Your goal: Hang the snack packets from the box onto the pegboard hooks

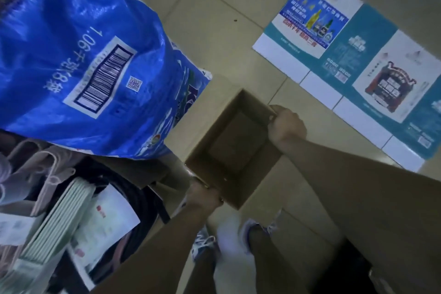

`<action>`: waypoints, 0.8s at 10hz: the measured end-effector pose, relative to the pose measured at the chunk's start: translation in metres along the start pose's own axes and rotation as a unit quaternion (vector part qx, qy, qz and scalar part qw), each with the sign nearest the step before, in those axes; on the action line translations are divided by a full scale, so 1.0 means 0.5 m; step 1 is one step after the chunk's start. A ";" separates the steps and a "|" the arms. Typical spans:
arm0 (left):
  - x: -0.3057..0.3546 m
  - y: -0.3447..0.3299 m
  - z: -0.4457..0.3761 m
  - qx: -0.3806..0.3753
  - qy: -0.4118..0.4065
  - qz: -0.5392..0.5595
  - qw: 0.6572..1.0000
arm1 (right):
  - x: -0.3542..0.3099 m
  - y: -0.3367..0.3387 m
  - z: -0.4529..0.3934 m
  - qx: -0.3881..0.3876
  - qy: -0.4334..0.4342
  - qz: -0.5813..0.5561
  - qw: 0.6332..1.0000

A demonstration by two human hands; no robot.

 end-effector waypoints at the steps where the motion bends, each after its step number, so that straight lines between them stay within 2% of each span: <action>1: 0.122 0.000 0.149 -0.030 -0.022 0.062 0.997 | -0.021 0.015 -0.042 0.013 0.024 0.012 1.000; 3: 0.155 0.056 0.126 0.073 -0.057 0.065 0.994 | -0.073 0.012 -0.096 0.019 0.073 -0.068 0.995; 5: 0.170 0.075 0.118 0.080 -0.072 0.040 0.993 | -0.110 0.000 -0.117 -0.024 0.110 -0.067 0.991; 7: 0.154 0.078 0.120 0.052 -0.006 0.029 0.998 | -0.100 0.059 -0.069 0.039 0.113 -0.099 0.988; 8: 0.164 0.092 0.164 0.046 0.019 -0.005 0.999 | -0.088 0.083 -0.031 0.029 0.092 -0.087 0.992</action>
Point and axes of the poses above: each hand's wrist, its own z-axis away from the middle knuckle, its own y-axis out of the back of the hand, x = y × z, the point moved 10 cm from there along -z, towards the middle knuckle, and after that the axes turned 3 degrees about y, right-handed, at the moved point
